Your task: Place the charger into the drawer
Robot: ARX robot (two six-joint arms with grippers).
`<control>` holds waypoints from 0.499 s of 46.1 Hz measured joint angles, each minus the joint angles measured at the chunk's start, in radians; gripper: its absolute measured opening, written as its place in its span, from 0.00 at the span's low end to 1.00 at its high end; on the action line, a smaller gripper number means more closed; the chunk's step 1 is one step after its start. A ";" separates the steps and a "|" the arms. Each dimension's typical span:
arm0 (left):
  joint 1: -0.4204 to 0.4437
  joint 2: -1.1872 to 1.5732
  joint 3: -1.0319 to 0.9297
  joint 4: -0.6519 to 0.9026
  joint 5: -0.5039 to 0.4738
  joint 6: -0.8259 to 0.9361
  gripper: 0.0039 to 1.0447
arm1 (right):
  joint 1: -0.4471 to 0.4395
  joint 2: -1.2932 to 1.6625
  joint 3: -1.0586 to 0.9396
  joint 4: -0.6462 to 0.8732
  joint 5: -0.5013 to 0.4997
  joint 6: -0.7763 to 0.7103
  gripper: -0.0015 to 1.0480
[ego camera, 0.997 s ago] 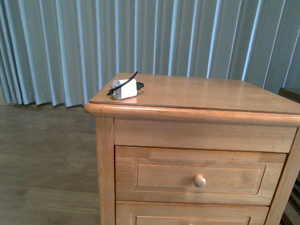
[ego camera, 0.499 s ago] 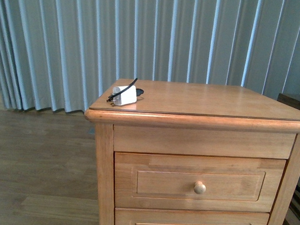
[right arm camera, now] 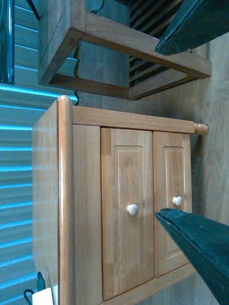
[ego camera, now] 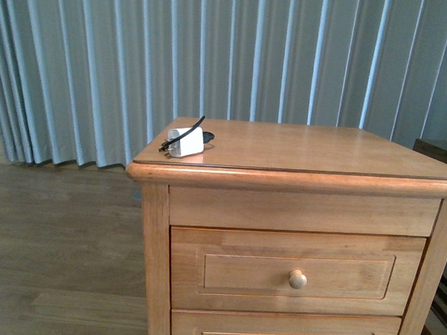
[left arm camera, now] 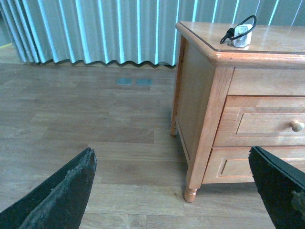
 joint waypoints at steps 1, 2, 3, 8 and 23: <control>0.000 0.000 0.000 0.000 0.000 0.000 0.94 | 0.000 0.000 0.000 0.000 0.000 0.000 0.92; 0.000 0.000 0.000 0.000 0.000 0.000 0.94 | 0.000 0.000 0.000 0.000 0.000 0.000 0.92; 0.000 0.000 0.000 0.000 0.000 0.000 0.94 | 0.000 0.000 0.000 0.000 0.000 0.000 0.92; 0.000 0.000 0.000 0.000 0.000 0.000 0.94 | 0.000 0.000 0.000 0.000 0.000 0.000 0.92; 0.000 0.000 0.000 0.000 0.000 0.000 0.94 | -0.092 0.091 0.015 -0.045 -0.397 0.008 0.92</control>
